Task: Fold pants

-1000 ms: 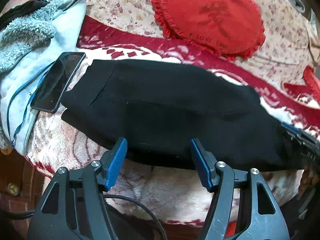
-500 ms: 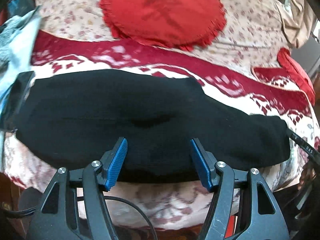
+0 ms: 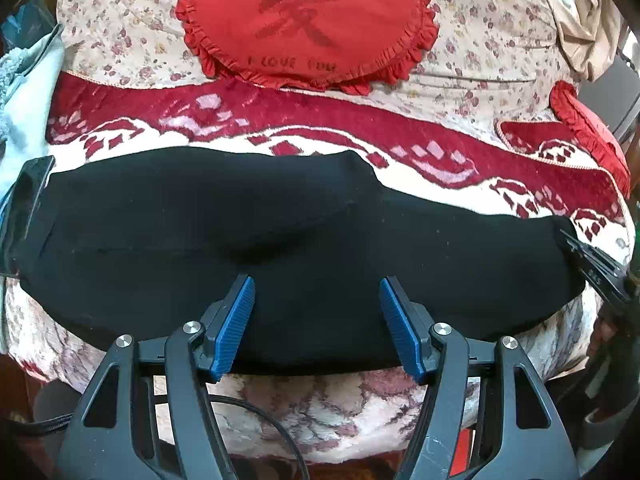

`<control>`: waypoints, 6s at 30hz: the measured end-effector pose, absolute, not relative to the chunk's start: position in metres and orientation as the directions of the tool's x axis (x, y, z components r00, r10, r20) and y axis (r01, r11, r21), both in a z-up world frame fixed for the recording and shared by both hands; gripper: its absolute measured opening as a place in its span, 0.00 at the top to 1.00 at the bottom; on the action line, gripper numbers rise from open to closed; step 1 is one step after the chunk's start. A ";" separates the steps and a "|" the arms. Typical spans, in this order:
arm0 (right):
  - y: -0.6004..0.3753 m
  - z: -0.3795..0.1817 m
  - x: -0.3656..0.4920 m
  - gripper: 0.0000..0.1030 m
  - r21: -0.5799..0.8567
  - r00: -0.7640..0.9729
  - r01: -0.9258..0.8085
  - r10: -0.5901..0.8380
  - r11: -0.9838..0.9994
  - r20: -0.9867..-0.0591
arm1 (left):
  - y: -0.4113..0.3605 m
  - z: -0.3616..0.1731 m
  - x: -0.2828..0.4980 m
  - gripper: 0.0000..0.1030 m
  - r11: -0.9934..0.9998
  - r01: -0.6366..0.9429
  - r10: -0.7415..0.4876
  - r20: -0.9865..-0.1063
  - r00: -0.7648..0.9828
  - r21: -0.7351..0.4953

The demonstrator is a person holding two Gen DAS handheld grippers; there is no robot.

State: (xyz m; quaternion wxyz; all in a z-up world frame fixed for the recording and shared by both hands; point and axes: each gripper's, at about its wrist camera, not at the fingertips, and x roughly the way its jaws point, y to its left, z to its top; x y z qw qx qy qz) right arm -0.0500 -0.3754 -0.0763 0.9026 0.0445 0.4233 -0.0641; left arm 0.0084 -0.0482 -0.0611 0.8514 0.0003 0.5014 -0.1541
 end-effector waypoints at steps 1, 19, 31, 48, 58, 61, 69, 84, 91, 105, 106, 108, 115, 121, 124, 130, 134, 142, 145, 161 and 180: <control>-0.377 -0.080 -0.050 0.93 0.009 0.643 0.167 -0.102 0.986 -0.759 | -0.049 -0.063 0.008 0.38 0.953 0.263 -0.258 -0.857 0.446 -0.150; -0.396 -0.083 -0.073 0.85 0.370 0.678 0.179 0.158 0.912 -0.718 | -0.050 -0.068 -0.003 0.38 0.952 0.255 -0.270 -0.854 0.444 -0.169; -0.393 -0.089 -0.073 0.88 0.133 0.612 0.255 -0.053 0.958 -0.789 | -0.063 -0.075 -0.008 0.38 0.957 0.265 -0.239 -0.846 0.476 -0.122; -0.387 -0.061 -0.093 0.75 0.286 0.659 0.278 0.034 0.917 -0.751 | -0.034 -0.060 -0.011 0.38 0.971 0.212 -0.206 -0.828 0.521 -0.108; -0.393 -0.088 -0.103 0.71 0.209 0.580 0.304 -0.007 0.929 -0.814 | -0.032 -0.077 -0.018 0.38 0.978 0.203 -0.152 -0.831 0.535 -0.048; -0.407 -0.092 -0.111 0.67 0.281 0.601 0.322 0.034 0.904 -0.798 | -0.046 -0.068 -0.020 0.38 0.962 0.267 -0.198 -0.834 0.516 -0.064; -0.423 -0.097 -0.135 0.66 0.431 0.665 0.309 0.132 0.848 -0.736 | -0.150 -0.050 -0.005 0.38 0.863 0.495 -0.331 -0.855 0.399 -0.103; -0.417 -0.112 -0.151 0.59 0.590 0.732 0.231 0.261 0.774 -0.629 | -0.356 -0.073 0.025 0.38 0.636 0.770 -0.344 -0.912 0.223 -0.052; -0.420 -0.116 -0.148 0.58 0.616 0.753 0.223 0.268 0.756 -0.602 | -0.385 -0.089 0.036 0.38 0.598 0.797 -0.340 -0.928 0.150 -0.090; -0.418 -0.116 -0.133 0.73 0.602 0.753 0.188 0.280 0.776 -0.596 | -0.391 -0.094 0.020 0.52 0.505 0.863 -0.344 -0.918 0.200 -0.001; -0.419 -0.117 -0.131 0.83 0.622 0.755 0.177 0.300 0.763 -0.583 | -0.388 -0.093 0.021 0.62 0.512 0.859 -0.347 -0.916 0.202 -0.004; -0.418 -0.117 -0.126 0.86 0.651 0.755 0.161 0.332 0.742 -0.566 | -0.377 -0.086 0.026 0.74 0.530 0.847 -0.369 -0.912 0.181 -0.046; -0.398 -0.062 -0.126 0.88 0.618 0.808 0.026 0.347 0.786 -0.477 | -0.331 -0.030 0.027 0.83 0.535 0.833 -0.482 -0.860 0.165 -0.140; -0.352 -0.025 -0.112 0.88 0.576 0.789 -0.123 0.431 0.808 -0.437 | -0.261 0.005 0.037 0.83 0.599 0.785 -0.513 -0.828 0.226 -0.158; -0.314 -0.020 -0.092 0.88 0.548 0.752 -0.197 0.484 0.813 -0.448 | -0.216 0.007 0.046 0.83 0.666 0.732 -0.481 -0.831 0.278 -0.141; -0.245 -0.055 -0.042 0.88 0.541 0.634 -0.263 0.566 0.799 -0.528 | -0.120 -0.011 0.065 0.83 0.812 0.556 -0.413 -0.847 0.334 -0.178; -0.215 -0.083 -0.016 0.83 0.565 0.527 -0.231 0.590 0.792 -0.611 | -0.091 -0.021 0.059 0.83 0.858 0.486 -0.373 -0.855 0.360 -0.169; -0.285 -0.026 -0.049 0.67 0.588 0.671 -0.227 0.562 0.776 -0.483 | -0.096 -0.032 0.033 0.78 0.865 0.462 -0.387 -0.844 0.370 -0.194; -0.294 -0.037 -0.037 0.67 0.481 0.664 -0.134 0.439 0.866 -0.605 | -0.106 -0.041 0.030 0.76 0.856 0.465 -0.402 -0.854 0.330 -0.224; -0.290 -0.073 -0.023 0.67 0.342 0.640 -0.108 0.329 0.933 -0.694 | -0.086 -0.047 0.010 0.44 0.836 0.309 -0.536 -0.798 0.276 -0.454; -0.286 -0.069 -0.024 0.66 0.420 0.635 -0.142 0.408 0.896 -0.656 | -0.107 -0.061 0.003 0.26 0.829 0.297 -0.546 -0.799 0.250 -0.474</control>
